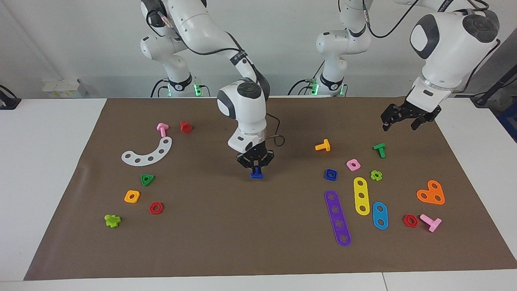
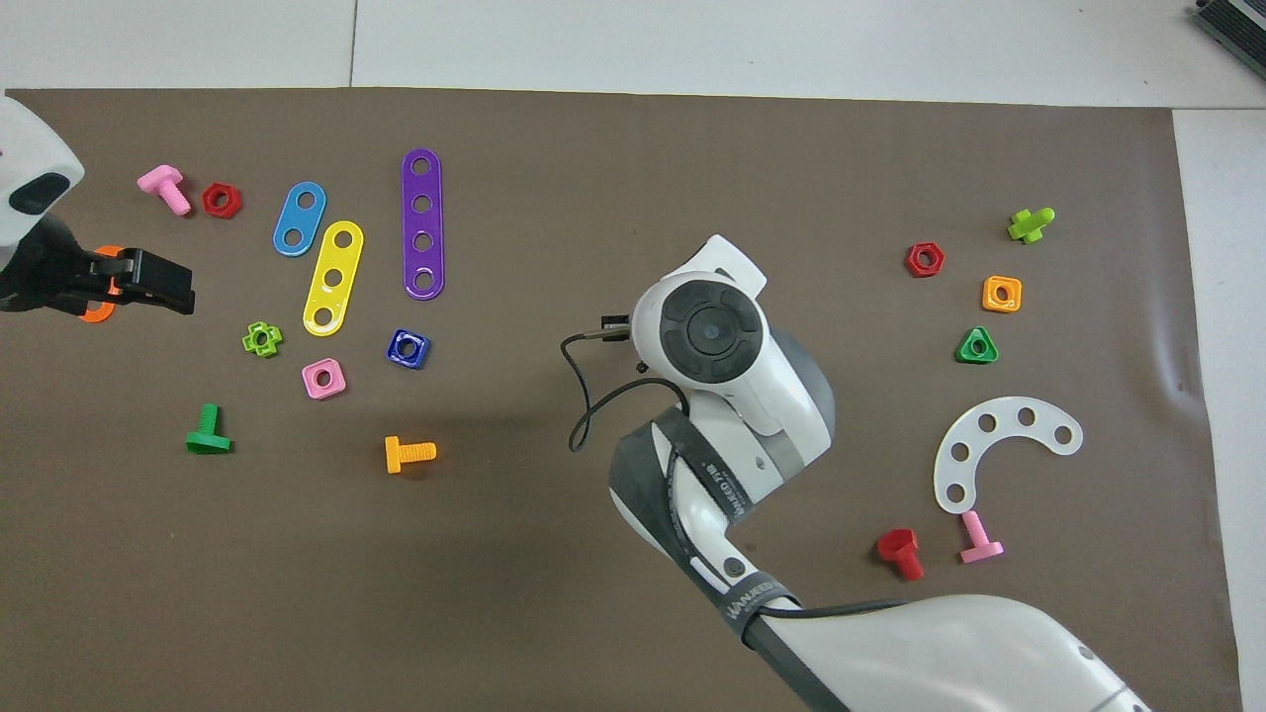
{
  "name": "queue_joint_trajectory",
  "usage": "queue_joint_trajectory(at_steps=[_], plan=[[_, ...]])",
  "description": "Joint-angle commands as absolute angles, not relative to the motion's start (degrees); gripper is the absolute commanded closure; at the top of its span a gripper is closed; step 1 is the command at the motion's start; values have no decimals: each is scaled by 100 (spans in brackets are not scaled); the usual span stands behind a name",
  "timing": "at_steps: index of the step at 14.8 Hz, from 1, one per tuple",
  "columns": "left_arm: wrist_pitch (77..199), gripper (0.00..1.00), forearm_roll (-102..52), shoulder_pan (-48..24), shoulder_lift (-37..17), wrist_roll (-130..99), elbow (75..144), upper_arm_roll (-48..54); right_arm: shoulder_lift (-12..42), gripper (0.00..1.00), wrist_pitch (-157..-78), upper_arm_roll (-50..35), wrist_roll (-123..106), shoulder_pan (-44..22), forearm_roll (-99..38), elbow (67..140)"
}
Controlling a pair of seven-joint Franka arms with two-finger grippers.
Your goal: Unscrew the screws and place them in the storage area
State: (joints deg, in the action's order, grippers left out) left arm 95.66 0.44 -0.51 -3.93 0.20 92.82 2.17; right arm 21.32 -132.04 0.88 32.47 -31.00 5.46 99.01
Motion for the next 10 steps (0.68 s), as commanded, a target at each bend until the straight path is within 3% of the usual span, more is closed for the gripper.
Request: queue_joint_trajectory(at_steps=[1, 5, 10], plan=[[9817, 0, -44, -79, -114, -9, 9659, 193, 1268, 100, -12475, 35, 2718, -2394, 615, 10142], [9826, 0, -35, -35, -105, -17, 9633, 158, 660, 100, -12243, 26, 1656, -1268, 502, 10615], [9826, 0, -35, 18, -105, -18, 9633, 149, 492, 100, -12576, 26, 889, -397, -78, 11398]])
